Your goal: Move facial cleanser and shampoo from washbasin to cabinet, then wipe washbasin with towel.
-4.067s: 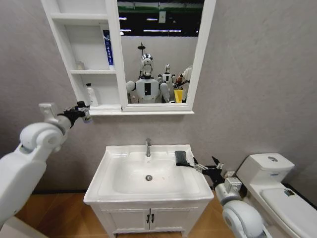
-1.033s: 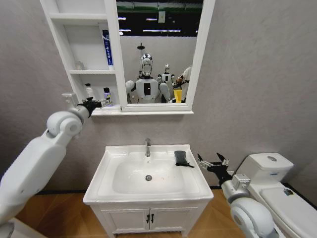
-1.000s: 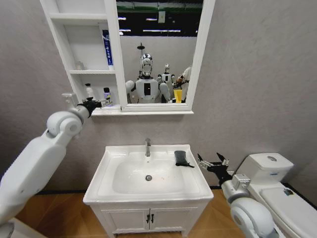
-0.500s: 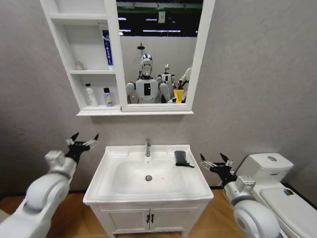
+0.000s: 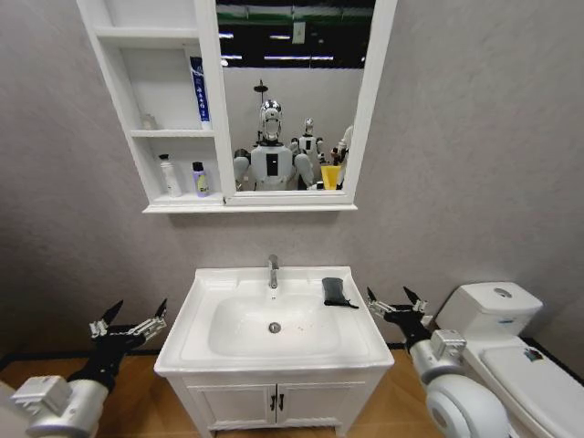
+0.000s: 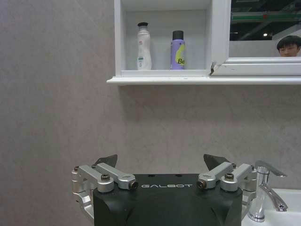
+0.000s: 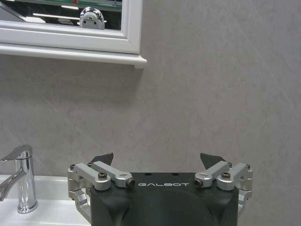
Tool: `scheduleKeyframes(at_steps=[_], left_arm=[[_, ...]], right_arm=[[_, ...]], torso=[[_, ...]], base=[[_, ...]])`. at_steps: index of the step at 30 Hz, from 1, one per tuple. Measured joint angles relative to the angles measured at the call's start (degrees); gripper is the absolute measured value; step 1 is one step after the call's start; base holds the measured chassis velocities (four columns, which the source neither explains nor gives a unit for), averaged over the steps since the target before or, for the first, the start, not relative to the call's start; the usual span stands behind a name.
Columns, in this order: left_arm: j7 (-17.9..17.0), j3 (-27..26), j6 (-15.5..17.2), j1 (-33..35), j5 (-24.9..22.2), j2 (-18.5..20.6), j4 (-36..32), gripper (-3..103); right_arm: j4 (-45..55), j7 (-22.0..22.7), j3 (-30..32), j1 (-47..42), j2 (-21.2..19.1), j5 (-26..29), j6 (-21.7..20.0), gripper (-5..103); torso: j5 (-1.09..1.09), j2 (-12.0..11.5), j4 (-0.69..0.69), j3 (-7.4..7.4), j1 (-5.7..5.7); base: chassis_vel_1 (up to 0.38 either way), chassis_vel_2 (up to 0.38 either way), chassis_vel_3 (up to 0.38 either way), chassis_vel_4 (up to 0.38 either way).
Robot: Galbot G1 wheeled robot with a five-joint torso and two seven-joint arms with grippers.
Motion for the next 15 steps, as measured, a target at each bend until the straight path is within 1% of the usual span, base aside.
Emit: scheduleKeyframes(at_steps=[1,2,4,5,6,15], left_arm=[[0.0,0.0,0.0,0.0,0.0,0.0,0.0,100],[-1.0,1.3,1.0,-0.5,1.0,-0.1,0.0,100],[-1.9,2.7,2.8,-1.0,2.1,-0.1,0.1,100],[-1.9,2.7,2.8,-1.0,2.1,-0.1,0.1,100],[-2.3,3.3,3.5,-1.2,2.4,0.0,0.1,100],[-2.5,3.6,3.9,-1.5,2.5,0.2,0.4,100]], right_arm=[[0.0,0.0,0.0,0.0,0.0,0.0,0.0,100],[0.0,0.0,0.1,0.0,-0.2,0.1,0.0,100],[0.2,0.0,0.6,-0.2,-0.5,0.5,0.0,100],[0.2,0.0,0.6,-0.2,-0.5,0.5,0.0,100],[0.3,0.2,0.9,-0.4,-0.5,0.8,0.0,100],[0.6,0.6,1.1,-0.8,1.2,1.2,0.3,100]], torso=[[0.00,0.0,0.00,0.00,0.00],[-0.01,0.0,0.00,0.00,0.01],[0.00,0.0,0.00,0.00,0.01],[0.00,0.0,0.00,0.00,0.01],[0.00,0.0,0.00,0.00,0.01],[0.00,0.0,0.01,0.00,0.00]], base=[[0.000,0.000,0.000,0.000],[0.000,0.000,0.000,0.000],[0.000,0.000,0.000,0.000],[0.000,0.000,0.000,0.000],[0.000,0.000,0.000,0.000],[0.000,0.000,0.000,0.000]])
